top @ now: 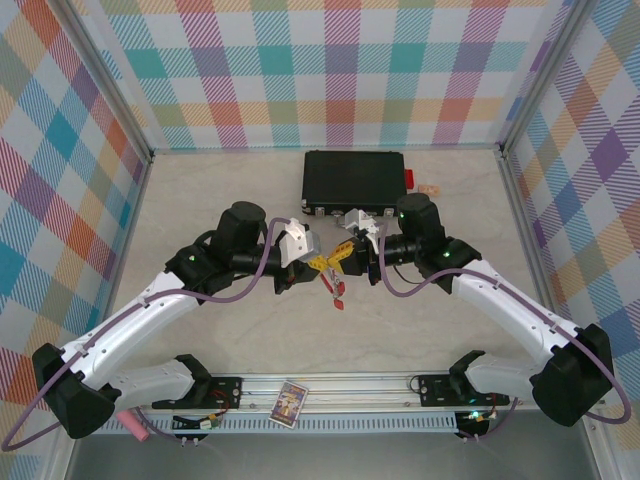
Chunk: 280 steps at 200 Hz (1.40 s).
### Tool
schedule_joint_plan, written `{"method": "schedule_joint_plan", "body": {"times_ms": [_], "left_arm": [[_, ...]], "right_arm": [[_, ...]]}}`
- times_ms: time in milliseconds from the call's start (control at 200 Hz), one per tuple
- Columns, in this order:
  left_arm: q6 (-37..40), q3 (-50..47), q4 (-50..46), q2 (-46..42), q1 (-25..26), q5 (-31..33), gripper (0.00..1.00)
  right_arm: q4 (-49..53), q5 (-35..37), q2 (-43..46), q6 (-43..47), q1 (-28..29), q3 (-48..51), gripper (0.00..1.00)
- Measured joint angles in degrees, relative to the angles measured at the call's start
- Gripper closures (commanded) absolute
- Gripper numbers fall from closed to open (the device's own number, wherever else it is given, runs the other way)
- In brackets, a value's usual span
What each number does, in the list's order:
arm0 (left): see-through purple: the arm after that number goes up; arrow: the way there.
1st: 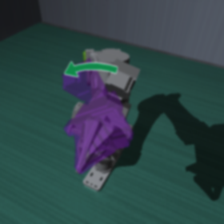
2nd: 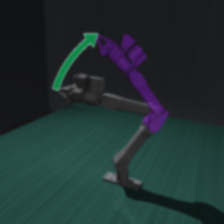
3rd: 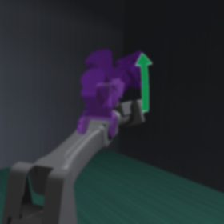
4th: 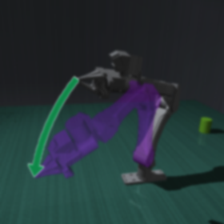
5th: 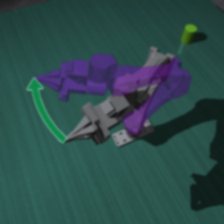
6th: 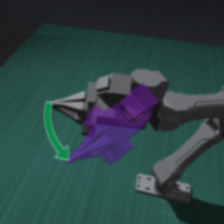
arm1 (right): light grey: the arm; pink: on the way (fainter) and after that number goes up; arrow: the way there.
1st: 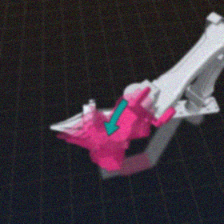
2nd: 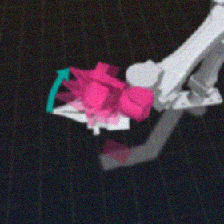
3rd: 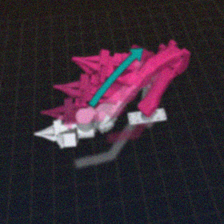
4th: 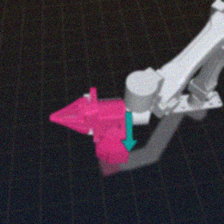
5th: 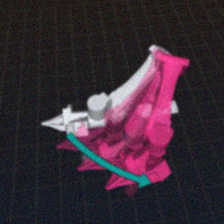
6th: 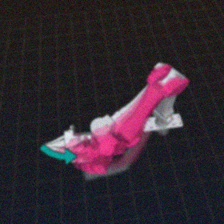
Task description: Put the keys on the keyring
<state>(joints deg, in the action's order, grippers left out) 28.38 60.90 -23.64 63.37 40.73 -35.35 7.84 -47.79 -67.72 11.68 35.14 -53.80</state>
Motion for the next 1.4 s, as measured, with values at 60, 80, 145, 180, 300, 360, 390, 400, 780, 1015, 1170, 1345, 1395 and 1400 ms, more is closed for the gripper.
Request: {"method": "schedule_joint_plan", "body": {"times_ms": [60,80,145,180,300,360,390,400,780,1015,1170,1345,1395,1400], "left_arm": [[0.0,0.0,-0.02,0.0,0.0,0.02,1.0],[0.0,0.0,-0.02,0.0,0.0,0.02,1.0],[0.11,0.0,-0.02,0.0,0.0,0.04,1.0],[0.17,0.0,-0.02,0.0,0.0,0.04,1.0],[0.22,-0.07,-0.02,0.0,0.0,0.04,1.0],[0.24,-0.28,0.02,0.0,0.0,0.2,1.0],[0.24,-0.42,0.0,0.0,0.0,0.33,0.92],[0.24,-0.48,0.0,0.0,0.0,0.46,0.88],[0.37,-6.14,6.08,-5.7,0.0,7.08,0.69],[0.42,-8.15,9.92,-7.61,0.0,10.62,0.69],[0.39,-8.15,10.75,-6.12,0.0,10.36,0.69],[0.0,-8.0,10.67,-4.0,0.0,7.63,0.72],[-0.24,-7.69,10.58,-3.5,0.0,6.75,0.73],[-0.24,-7.65,10.6,-3.45,0.0,6.67,0.73]], "right_arm": [[-0.02,0.0,0.0,-0.02,0.0,0.0,1.0],[-0.02,0.0,0.0,0.0,0.0,0.0,1.0],[-0.02,0.0,0.0,0.0,0.0,0.0,1.0],[-0.02,0.0,0.0,0.0,0.0,0.0,1.0],[-0.02,0.02,0.0,0.0,0.0,0.0,1.0],[-0.02,0.02,0.0,0.0,0.0,0.0,1.0],[-0.02,0.04,0.02,-0.02,0.0,0.0,1.0],[-0.02,0.07,0.02,-0.02,0.0,0.0,1.0],[-0.46,0.85,0.07,-0.04,0.0,0.0,1.0],[-0.46,0.63,0.59,-0.04,0.0,0.0,1.0],[-0.46,0.35,0.76,-0.04,0.15,0.0,1.0],[-0.46,0.2,0.76,-0.04,0.2,0.0,1.0],[-0.46,0.2,0.79,-0.04,0.2,0.0,1.0],[-0.46,0.2,0.79,-0.04,0.2,0.0,1.0]]}}
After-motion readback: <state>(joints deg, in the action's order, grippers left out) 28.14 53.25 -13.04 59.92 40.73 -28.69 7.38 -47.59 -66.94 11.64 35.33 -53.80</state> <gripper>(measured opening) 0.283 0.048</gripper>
